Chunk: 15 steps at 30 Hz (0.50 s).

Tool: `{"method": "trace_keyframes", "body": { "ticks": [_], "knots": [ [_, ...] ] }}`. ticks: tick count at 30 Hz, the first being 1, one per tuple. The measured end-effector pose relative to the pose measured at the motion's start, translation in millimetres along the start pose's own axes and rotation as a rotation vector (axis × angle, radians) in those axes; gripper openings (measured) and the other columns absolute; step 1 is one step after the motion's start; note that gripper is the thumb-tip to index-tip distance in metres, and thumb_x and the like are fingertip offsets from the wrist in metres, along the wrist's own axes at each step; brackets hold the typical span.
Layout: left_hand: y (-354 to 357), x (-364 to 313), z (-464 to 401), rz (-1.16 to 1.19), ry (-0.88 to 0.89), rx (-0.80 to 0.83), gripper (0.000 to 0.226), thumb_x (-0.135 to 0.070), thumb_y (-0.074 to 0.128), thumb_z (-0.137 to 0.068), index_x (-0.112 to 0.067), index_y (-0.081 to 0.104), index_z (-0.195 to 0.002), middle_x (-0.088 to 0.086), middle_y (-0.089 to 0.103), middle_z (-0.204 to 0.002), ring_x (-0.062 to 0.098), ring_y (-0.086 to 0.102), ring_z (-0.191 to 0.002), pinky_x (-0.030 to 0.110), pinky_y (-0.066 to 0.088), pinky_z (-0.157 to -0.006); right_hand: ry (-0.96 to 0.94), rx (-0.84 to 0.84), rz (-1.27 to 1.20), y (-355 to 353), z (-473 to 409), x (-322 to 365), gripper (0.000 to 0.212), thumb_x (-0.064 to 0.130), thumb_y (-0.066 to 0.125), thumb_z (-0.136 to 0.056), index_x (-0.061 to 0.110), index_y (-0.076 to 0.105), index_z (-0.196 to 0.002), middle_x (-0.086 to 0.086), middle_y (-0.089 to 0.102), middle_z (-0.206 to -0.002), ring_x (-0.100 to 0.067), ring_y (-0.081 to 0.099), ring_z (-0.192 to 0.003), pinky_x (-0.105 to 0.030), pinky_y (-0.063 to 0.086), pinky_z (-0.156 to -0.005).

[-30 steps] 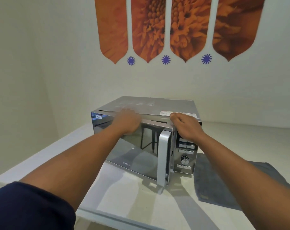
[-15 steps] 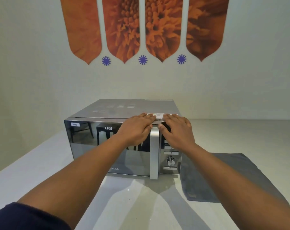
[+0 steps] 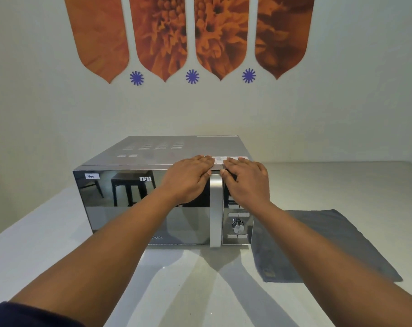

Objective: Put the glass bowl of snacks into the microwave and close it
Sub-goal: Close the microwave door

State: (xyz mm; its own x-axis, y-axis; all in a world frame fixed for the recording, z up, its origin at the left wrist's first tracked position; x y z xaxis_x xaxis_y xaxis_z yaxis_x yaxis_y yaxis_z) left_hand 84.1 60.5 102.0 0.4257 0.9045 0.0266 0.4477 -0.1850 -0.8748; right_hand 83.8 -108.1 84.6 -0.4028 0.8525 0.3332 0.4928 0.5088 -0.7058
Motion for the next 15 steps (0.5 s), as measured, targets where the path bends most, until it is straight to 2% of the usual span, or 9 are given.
{"method": "trace_keyframes", "body": {
  "ticks": [7, 15],
  "knots": [
    [3.2, 1.0, -0.9, 0.013, -0.01, -0.042, 0.048, -0.035, 0.036, -0.106, -0.022, 0.044, -0.152, -0.005, 0.044, -0.158, 0.015, 0.037, -0.148, 0.035, 0.032, -0.119, -0.02, -0.064, 0.0, 2.4, 1.8, -1.0, 0.036, 0.044, 0.05, -0.104, 0.031, 0.07, -0.132, 0.009, 0.064, -0.144, -0.02, 0.047, -0.144, -0.042, 0.022, -0.114],
    [2.2, -1.7, 3.4, -0.017, -0.019, -0.038, 0.055, -0.037, 0.029, -0.107, -0.017, 0.031, -0.158, 0.001, 0.032, -0.164, 0.016, 0.027, -0.153, 0.035, 0.025, -0.123, -0.033, -0.065, 0.026, 5.7, 4.9, -0.2, 0.042, 0.045, 0.046, -0.104, 0.027, 0.067, -0.135, 0.006, 0.064, -0.145, -0.022, 0.046, -0.144, -0.046, 0.023, -0.116]
  ]
}}
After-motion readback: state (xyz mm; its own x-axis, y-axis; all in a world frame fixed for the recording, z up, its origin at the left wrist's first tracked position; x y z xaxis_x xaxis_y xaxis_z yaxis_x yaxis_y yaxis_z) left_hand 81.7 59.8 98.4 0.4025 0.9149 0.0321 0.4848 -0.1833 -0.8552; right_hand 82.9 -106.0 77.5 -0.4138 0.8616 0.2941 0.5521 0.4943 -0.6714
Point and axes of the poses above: each hand's wrist, its own z-axis away from the middle knuckle, its own y-axis out of the palm, x = y × z, the point moved 5 cm from there along -z, towards the middle knuckle
